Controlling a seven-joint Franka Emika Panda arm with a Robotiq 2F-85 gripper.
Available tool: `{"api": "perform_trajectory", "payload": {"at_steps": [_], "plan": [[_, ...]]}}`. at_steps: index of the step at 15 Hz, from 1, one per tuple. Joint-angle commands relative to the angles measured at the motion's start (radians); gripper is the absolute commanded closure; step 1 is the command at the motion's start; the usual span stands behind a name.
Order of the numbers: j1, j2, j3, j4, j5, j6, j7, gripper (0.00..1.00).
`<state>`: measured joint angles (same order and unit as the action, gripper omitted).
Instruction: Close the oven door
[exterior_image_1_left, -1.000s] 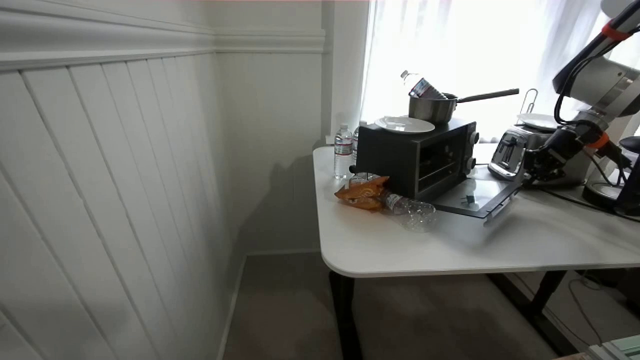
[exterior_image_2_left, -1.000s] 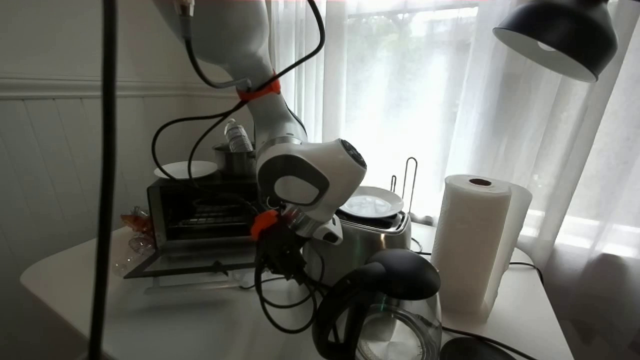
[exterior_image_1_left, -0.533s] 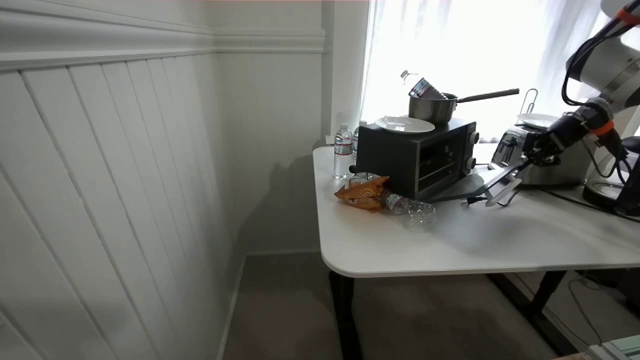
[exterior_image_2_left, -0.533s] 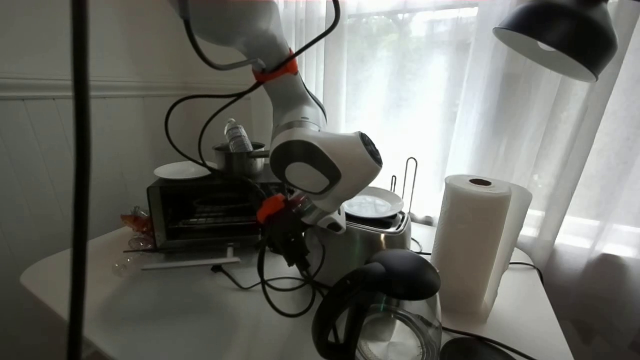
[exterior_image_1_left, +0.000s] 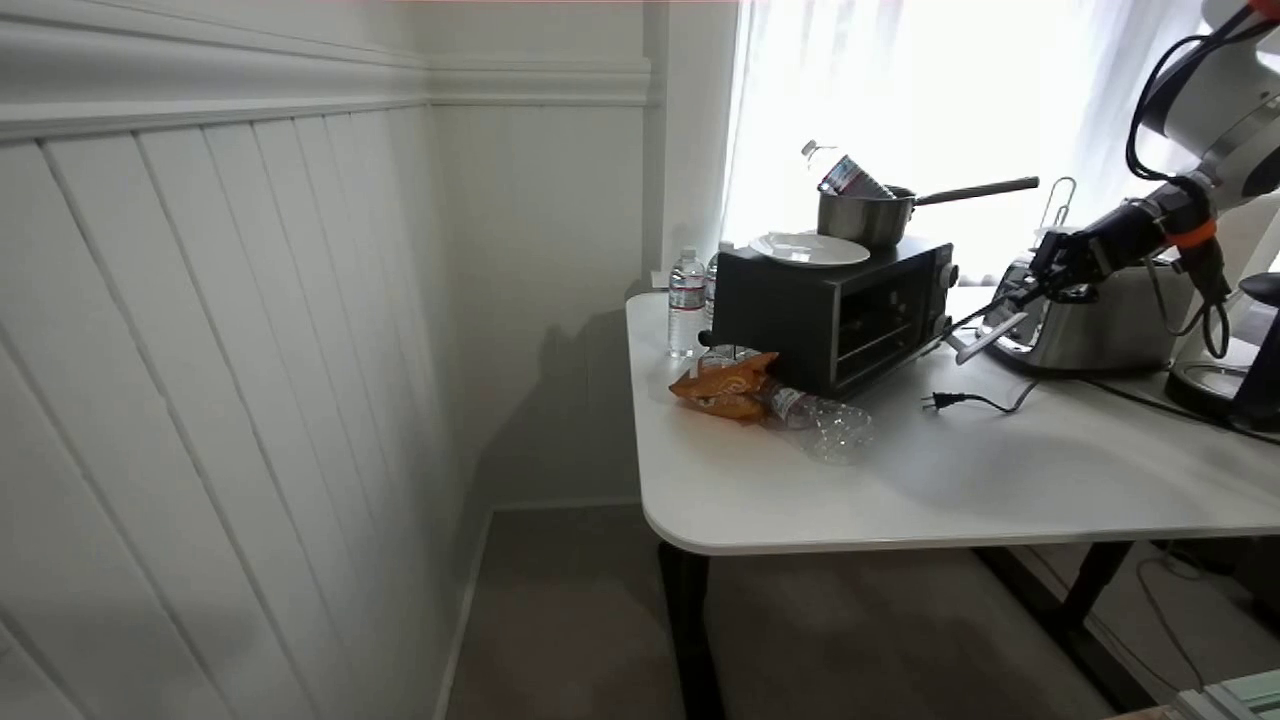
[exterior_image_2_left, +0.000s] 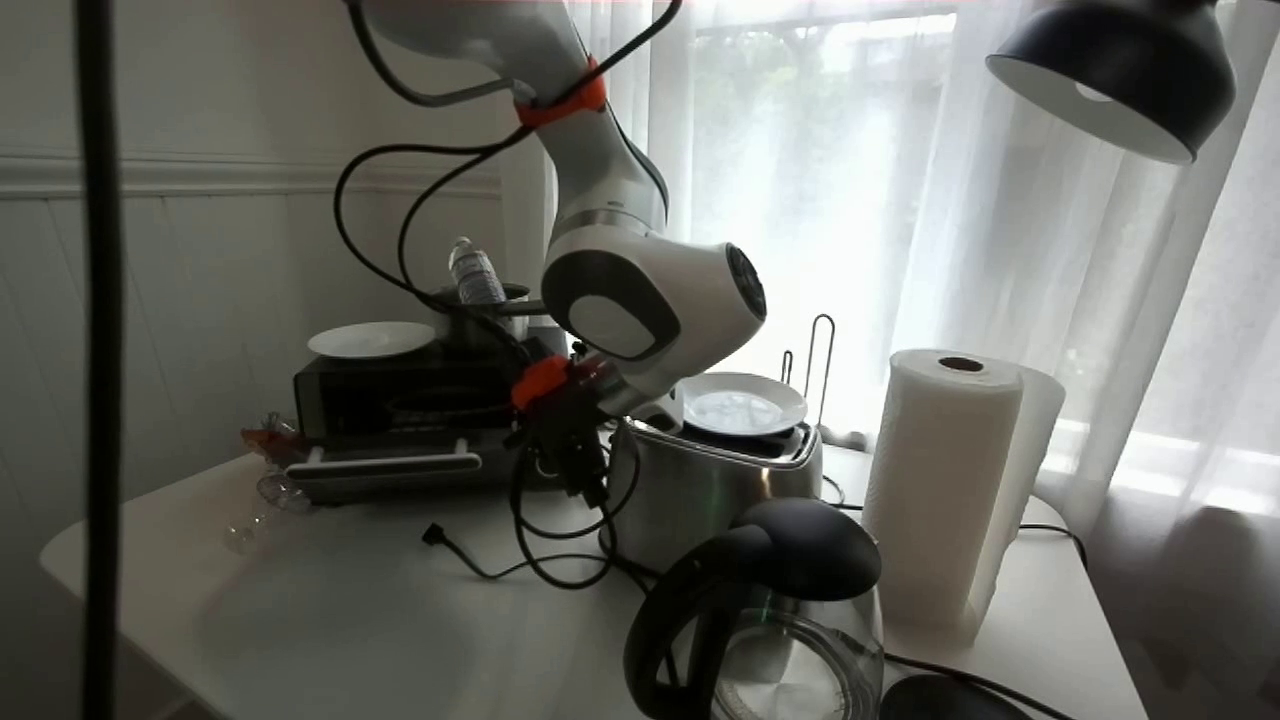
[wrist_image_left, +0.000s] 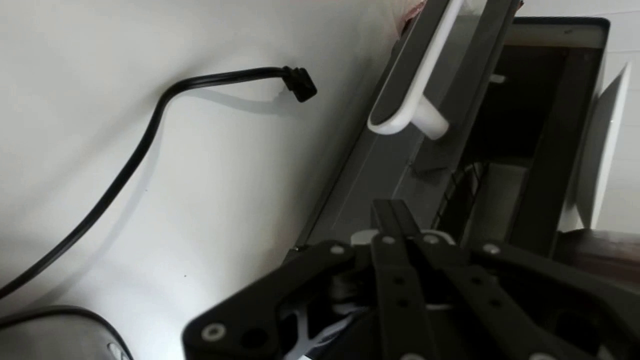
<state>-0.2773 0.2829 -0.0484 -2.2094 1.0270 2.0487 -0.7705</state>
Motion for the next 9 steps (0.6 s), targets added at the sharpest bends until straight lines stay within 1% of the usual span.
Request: {"api": "perform_trajectory", "payload": {"at_steps": [1, 5, 9], "plan": [[0.021, 0.013, -0.014, 0.015, 0.092, -0.037, -0.058, 1.0], [0.033, 0.026, -0.017, 0.019, 0.185, -0.053, -0.112, 1.0], [0.047, 0.051, -0.02, 0.03, 0.269, -0.039, -0.177, 1.0]]}}
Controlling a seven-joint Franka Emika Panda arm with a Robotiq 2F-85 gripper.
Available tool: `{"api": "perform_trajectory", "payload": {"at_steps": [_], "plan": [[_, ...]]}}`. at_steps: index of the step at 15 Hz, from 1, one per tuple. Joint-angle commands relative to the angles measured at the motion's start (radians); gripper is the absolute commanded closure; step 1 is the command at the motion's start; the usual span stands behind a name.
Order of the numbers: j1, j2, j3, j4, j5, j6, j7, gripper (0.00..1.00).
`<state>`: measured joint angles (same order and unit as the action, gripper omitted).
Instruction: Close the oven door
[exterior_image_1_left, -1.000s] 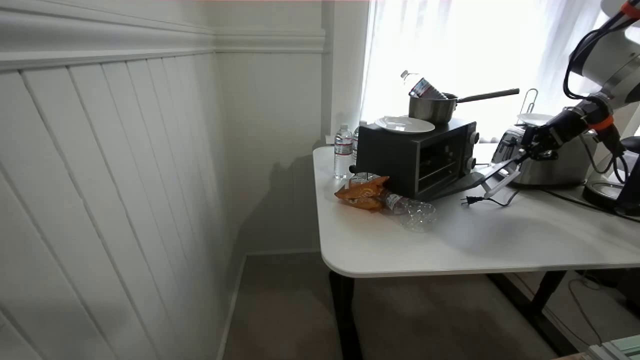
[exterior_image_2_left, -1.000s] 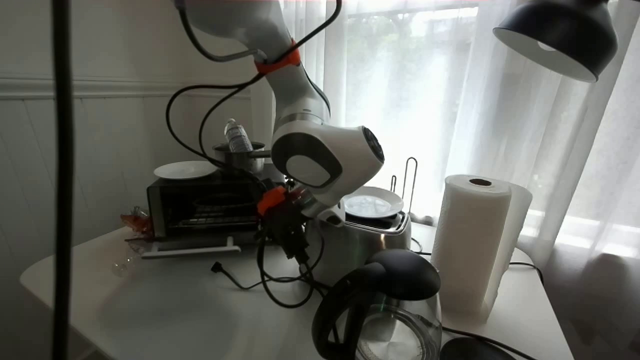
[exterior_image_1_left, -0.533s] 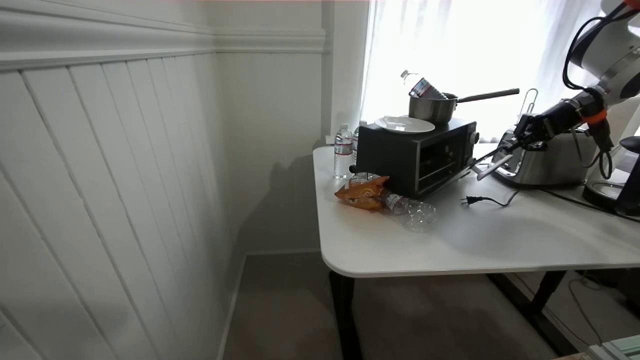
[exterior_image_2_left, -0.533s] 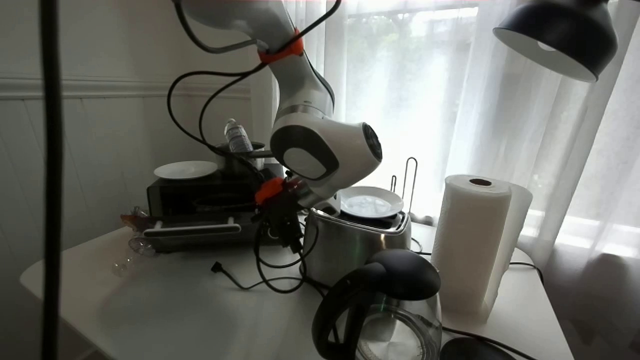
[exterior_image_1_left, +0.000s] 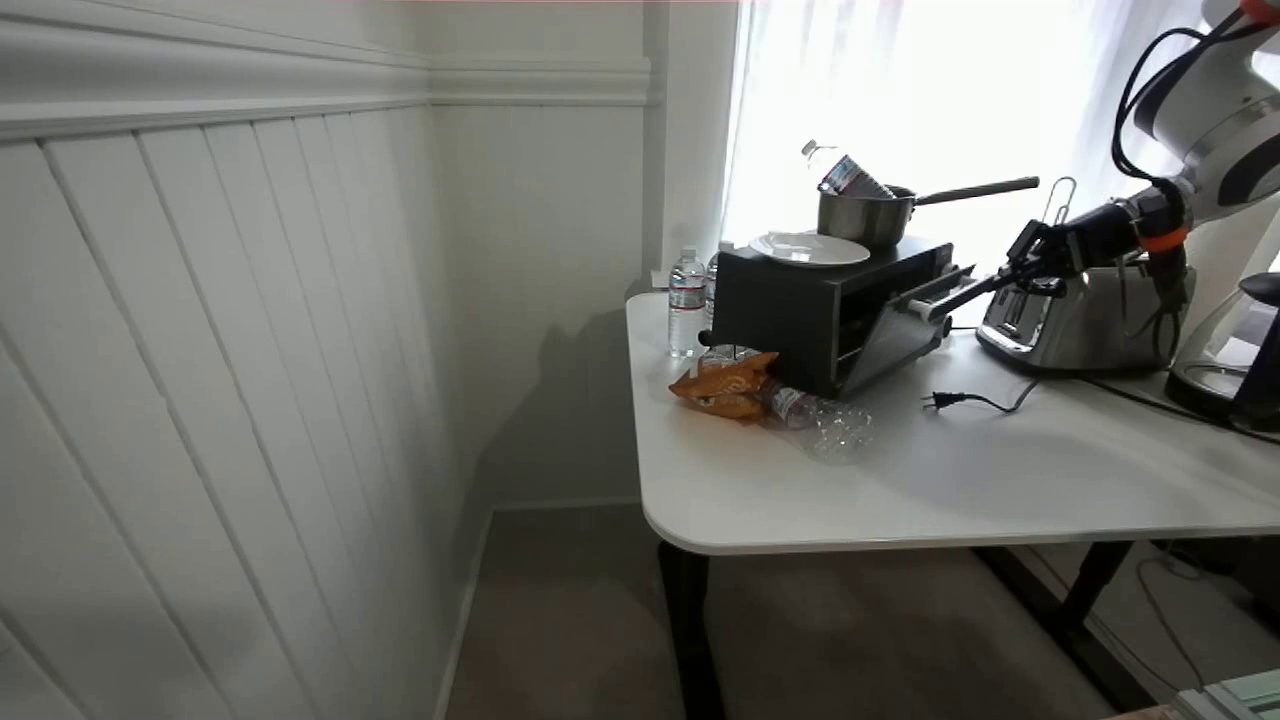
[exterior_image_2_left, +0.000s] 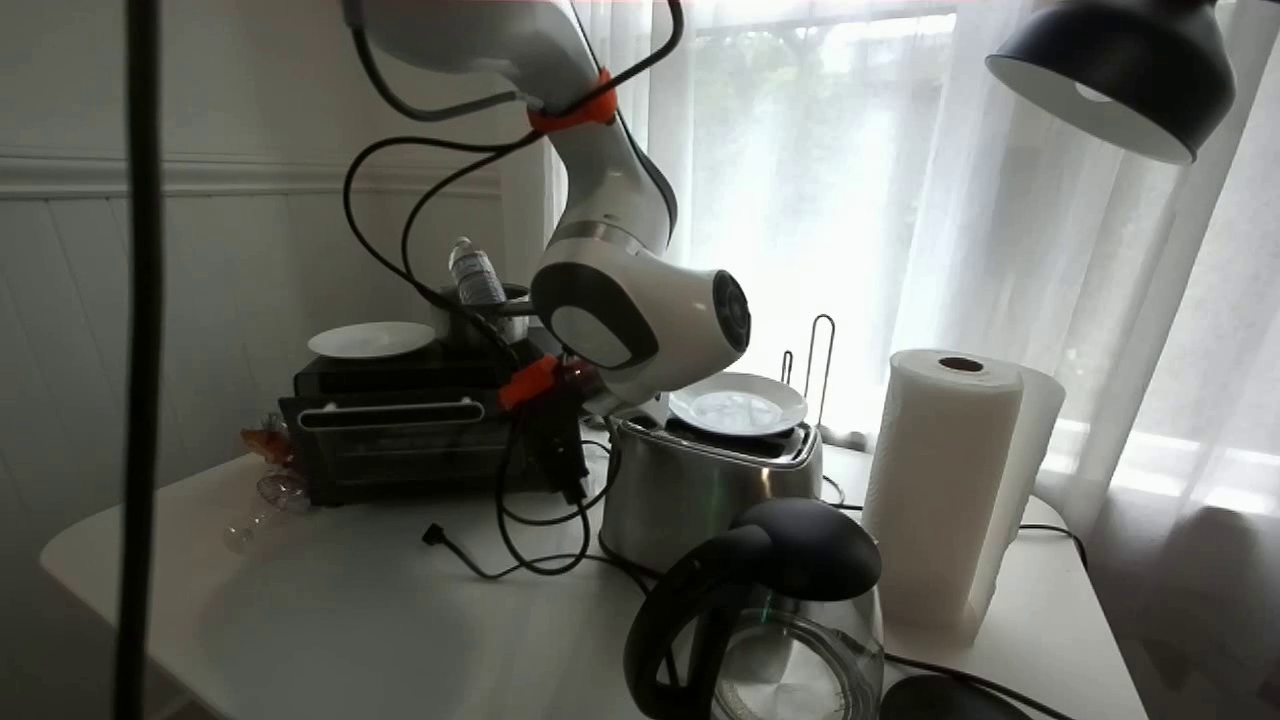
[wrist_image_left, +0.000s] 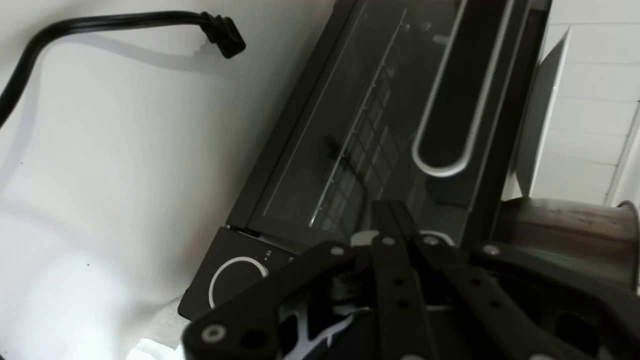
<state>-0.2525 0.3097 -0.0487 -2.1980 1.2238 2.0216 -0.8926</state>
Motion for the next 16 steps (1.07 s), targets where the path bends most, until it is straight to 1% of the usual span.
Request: {"api": "perform_trajectory", "payload": {"at_steps": [1, 2, 4, 6, 8, 9, 10, 11, 12, 16], "plan": [[0.024, 0.031, -0.021, 0.023, 0.085, -0.017, -0.064, 1.0], [0.028, 0.039, -0.023, 0.025, 0.096, -0.018, -0.077, 1.0], [0.033, 0.037, -0.03, 0.019, 0.079, -0.033, -0.073, 1.0], [0.044, 0.008, -0.042, -0.001, 0.022, -0.041, -0.037, 1.0], [0.06, -0.047, -0.055, -0.035, -0.033, -0.03, -0.033, 0.99], [0.071, -0.091, -0.063, -0.062, -0.092, -0.024, -0.014, 0.98], [0.086, -0.13, -0.072, -0.083, -0.16, 0.001, 0.011, 0.72], [0.098, -0.176, -0.077, -0.106, -0.236, 0.017, 0.039, 0.72], [0.106, -0.218, -0.079, -0.124, -0.305, 0.024, 0.069, 0.69], [0.144, -0.423, -0.048, -0.206, -0.575, 0.048, 0.234, 0.42]]}}
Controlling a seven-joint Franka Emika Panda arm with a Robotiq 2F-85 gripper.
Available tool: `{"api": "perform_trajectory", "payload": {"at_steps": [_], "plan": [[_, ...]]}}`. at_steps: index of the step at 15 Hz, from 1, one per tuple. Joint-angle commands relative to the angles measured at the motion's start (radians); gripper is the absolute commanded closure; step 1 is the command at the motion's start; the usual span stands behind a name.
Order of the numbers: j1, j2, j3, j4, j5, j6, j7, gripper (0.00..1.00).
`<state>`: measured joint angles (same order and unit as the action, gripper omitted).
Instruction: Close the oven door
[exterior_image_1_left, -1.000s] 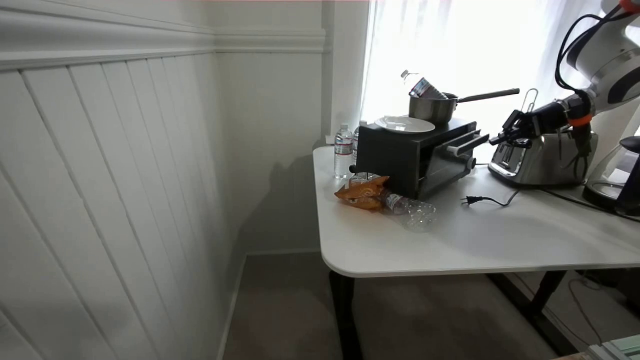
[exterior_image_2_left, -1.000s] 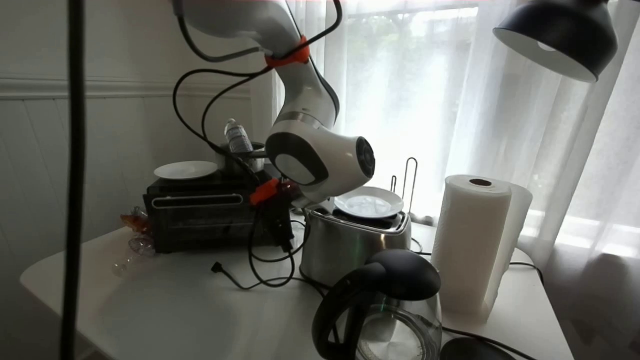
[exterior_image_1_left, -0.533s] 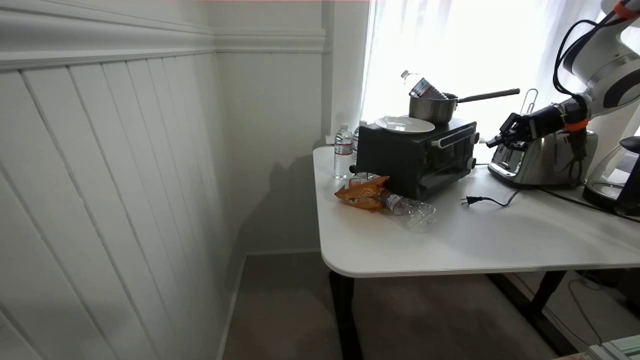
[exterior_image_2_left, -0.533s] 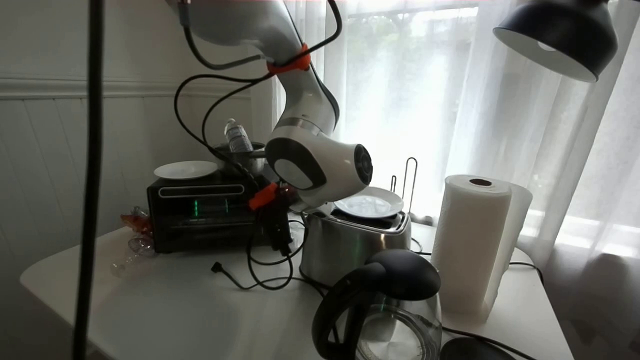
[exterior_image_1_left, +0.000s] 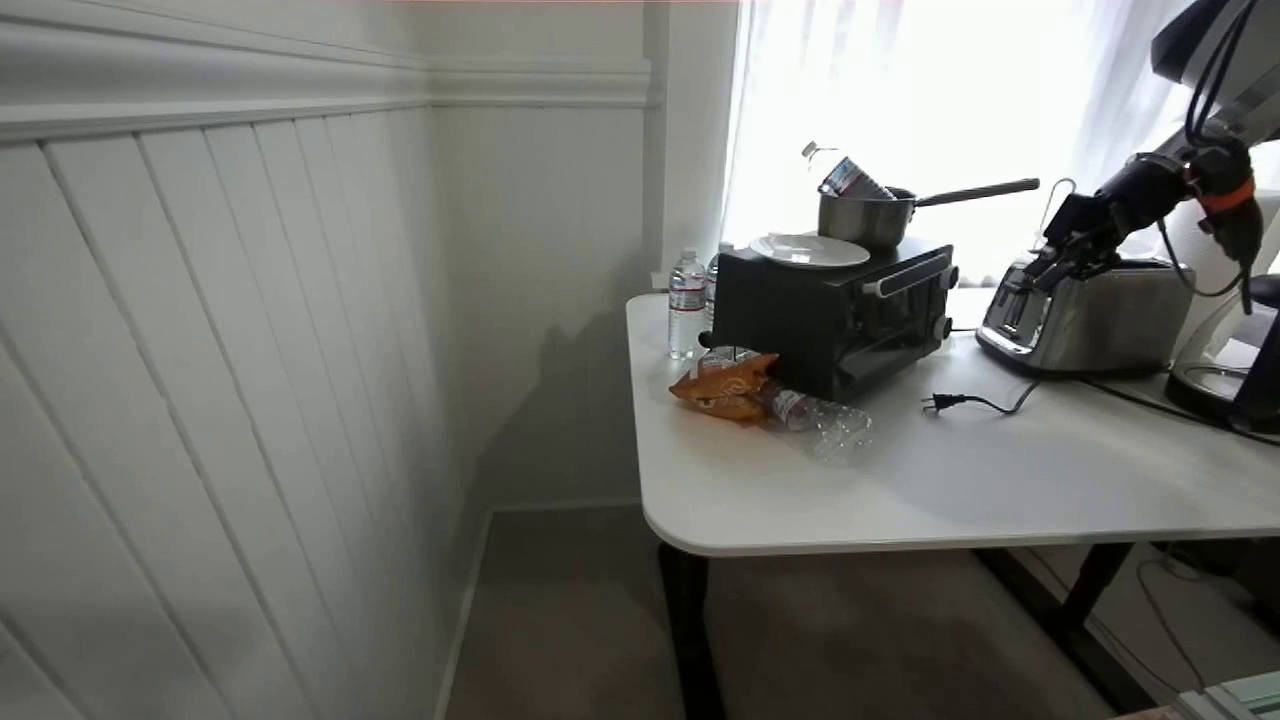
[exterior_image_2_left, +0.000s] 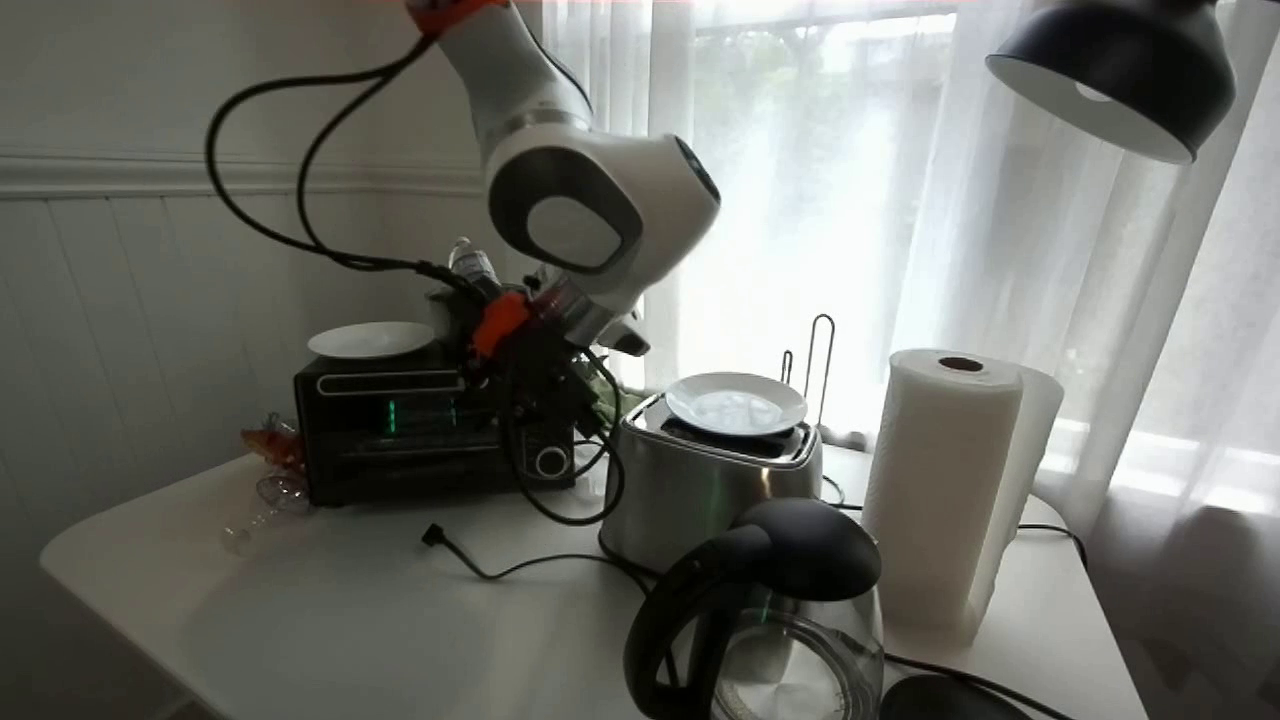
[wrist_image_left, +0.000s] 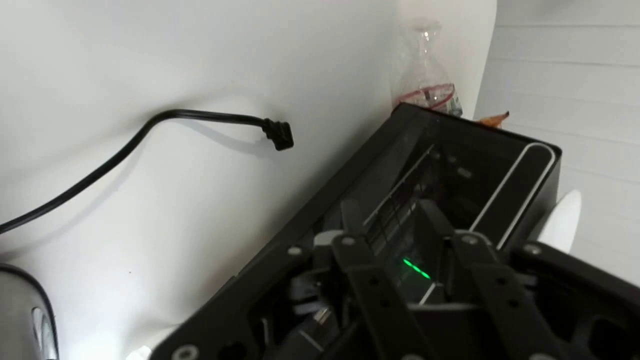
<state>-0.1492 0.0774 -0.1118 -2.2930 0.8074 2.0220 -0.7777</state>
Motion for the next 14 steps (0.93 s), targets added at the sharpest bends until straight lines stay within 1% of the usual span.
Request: {"api": "perform_trajectory", "payload": {"at_steps": [1, 4, 6, 7, 11, 12, 13, 14], "plan": [[0.05, -0.241, 0.028, -0.128, -0.211, 0.058, 0.151, 0.36], [0.086, -0.4, 0.064, -0.179, -0.334, 0.105, 0.231, 0.13], [0.113, -0.5, 0.081, -0.206, -0.389, 0.147, 0.282, 0.02], [0.126, -0.551, 0.087, -0.221, -0.408, 0.172, 0.304, 0.0], [0.164, -0.716, 0.119, -0.27, -0.529, 0.262, 0.381, 0.0], [0.169, -0.75, 0.121, -0.272, -0.581, 0.255, 0.376, 0.0], [0.189, -0.771, 0.101, -0.258, -0.603, 0.214, 0.352, 0.0], [0.209, -0.685, 0.075, -0.221, -0.574, 0.229, 0.368, 0.0]]}}
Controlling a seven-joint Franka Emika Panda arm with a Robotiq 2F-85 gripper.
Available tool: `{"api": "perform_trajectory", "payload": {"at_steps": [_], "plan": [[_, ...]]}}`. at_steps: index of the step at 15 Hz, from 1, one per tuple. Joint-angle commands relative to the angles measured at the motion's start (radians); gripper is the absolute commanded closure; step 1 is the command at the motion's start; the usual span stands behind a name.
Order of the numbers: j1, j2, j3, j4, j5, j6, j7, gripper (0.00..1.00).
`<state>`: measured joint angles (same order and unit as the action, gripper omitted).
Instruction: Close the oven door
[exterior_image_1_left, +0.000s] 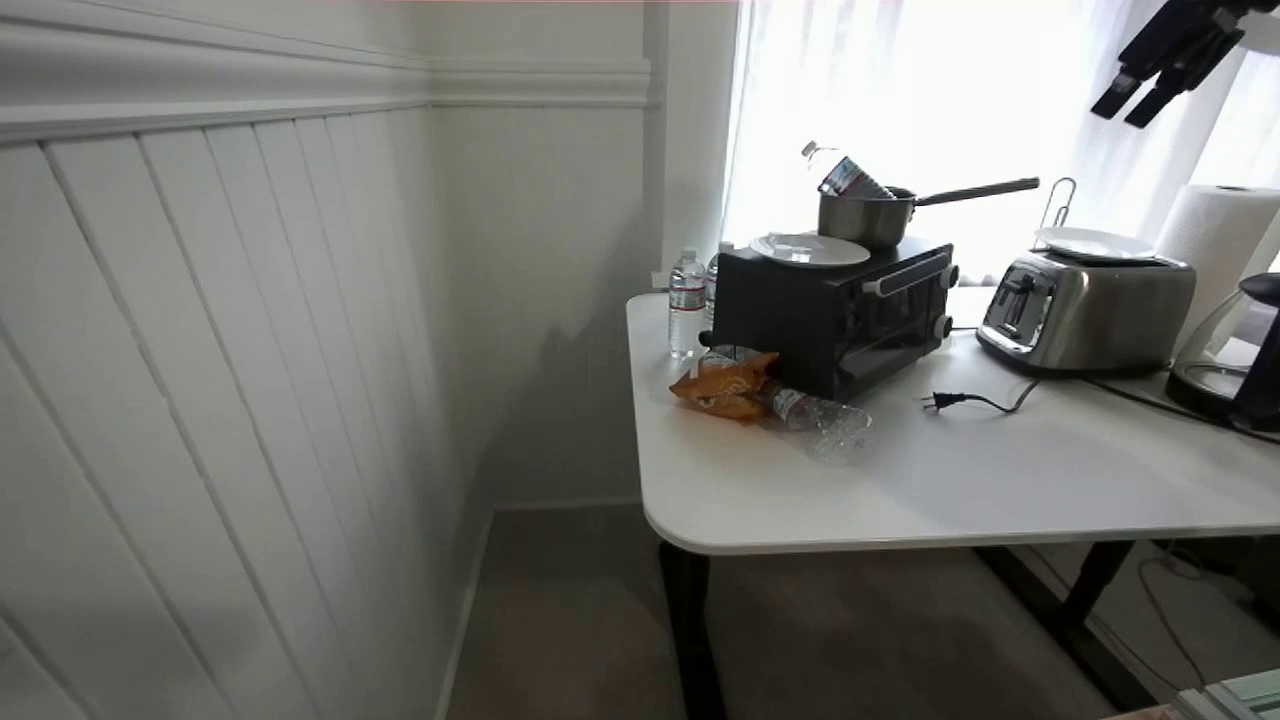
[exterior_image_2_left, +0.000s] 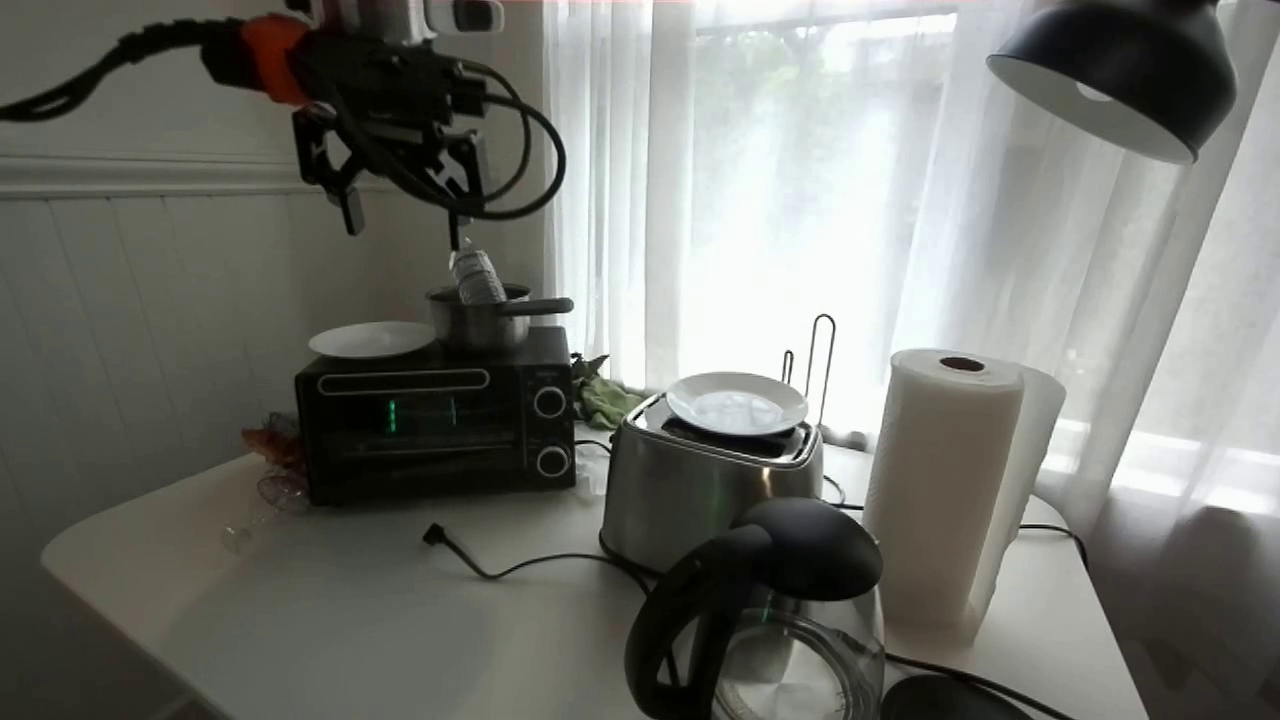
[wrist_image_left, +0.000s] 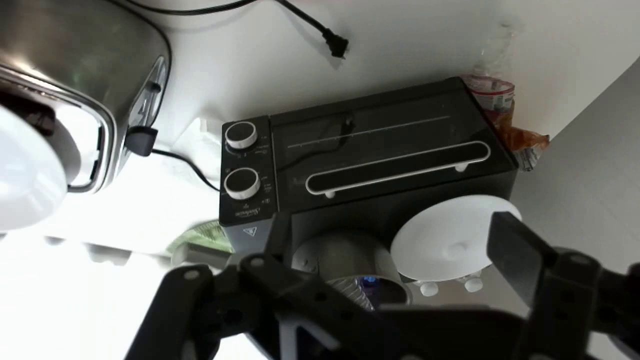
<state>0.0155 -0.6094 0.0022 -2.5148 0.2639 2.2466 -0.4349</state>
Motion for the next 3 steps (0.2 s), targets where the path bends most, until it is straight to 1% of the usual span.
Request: {"api": "perform_trajectory", "payload": {"at_steps": [1, 3], "plan": [[0.051, -0.028, -0.038, -0.003, -0.05, -0.001, 0.025, 0.0], [0.056, -0.061, -0.04, -0.012, -0.064, -0.006, 0.026, 0.0]]}}
